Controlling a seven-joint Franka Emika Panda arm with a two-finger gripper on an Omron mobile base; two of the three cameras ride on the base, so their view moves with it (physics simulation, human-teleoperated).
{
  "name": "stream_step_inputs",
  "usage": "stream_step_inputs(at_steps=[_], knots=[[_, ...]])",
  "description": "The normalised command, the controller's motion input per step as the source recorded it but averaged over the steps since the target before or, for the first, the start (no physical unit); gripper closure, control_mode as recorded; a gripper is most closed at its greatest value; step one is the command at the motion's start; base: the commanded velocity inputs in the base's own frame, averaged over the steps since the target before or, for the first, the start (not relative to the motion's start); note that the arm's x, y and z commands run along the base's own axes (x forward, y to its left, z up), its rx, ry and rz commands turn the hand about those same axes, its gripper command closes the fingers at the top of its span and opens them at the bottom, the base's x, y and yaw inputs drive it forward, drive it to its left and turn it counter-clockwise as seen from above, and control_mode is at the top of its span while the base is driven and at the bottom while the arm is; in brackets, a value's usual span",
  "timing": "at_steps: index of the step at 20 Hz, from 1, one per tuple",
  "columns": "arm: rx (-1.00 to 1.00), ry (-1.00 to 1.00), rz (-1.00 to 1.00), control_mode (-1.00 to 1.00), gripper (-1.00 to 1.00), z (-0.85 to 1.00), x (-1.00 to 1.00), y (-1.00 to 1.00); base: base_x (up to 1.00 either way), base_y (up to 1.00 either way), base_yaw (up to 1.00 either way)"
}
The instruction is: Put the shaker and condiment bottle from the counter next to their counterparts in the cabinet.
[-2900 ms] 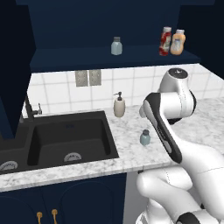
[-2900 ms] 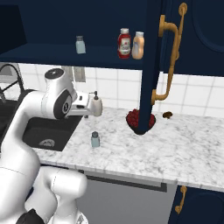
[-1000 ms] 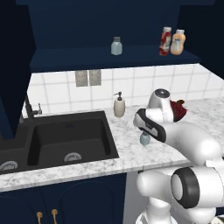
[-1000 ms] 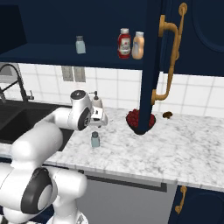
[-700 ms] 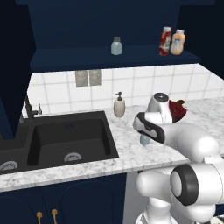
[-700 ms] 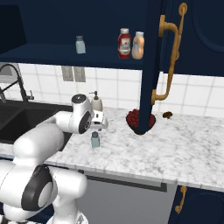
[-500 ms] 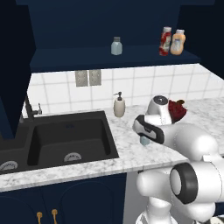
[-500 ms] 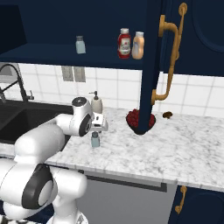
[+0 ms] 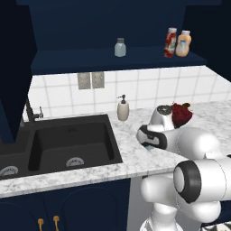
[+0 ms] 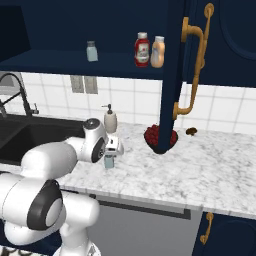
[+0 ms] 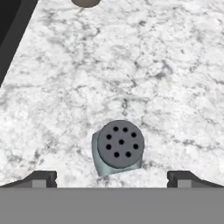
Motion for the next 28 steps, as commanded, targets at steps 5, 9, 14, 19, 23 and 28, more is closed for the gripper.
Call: stream_step_inputs(at_steps=[5,9,14,19,23,28], knots=[[0.00,0.00,0.00,-1.00,-1.00,-0.23,0.13,0.00,0.00,0.00,0.00],[0.00,0.00,0.00,-1.00,-1.00,-0.23,0.14,-0.01,0.00,0.00,0.00],[0.00,0.00,0.00,-1.00,-1.00,-0.23,0.07,-0.06,0.00,0.00,0.00],[0.00,0.00,0.00,-1.00,1.00,-0.26,0.07,0.00,0.00,0.00,0.00],[0.00,0.00,0.00,-1.00,1.00,-0.21,0.08,0.00,0.00,0.00,0.00],[0.03,0.00,0.00,-1.00,1.00,0.02,0.00,0.00,0.00,0.00,0.00]])
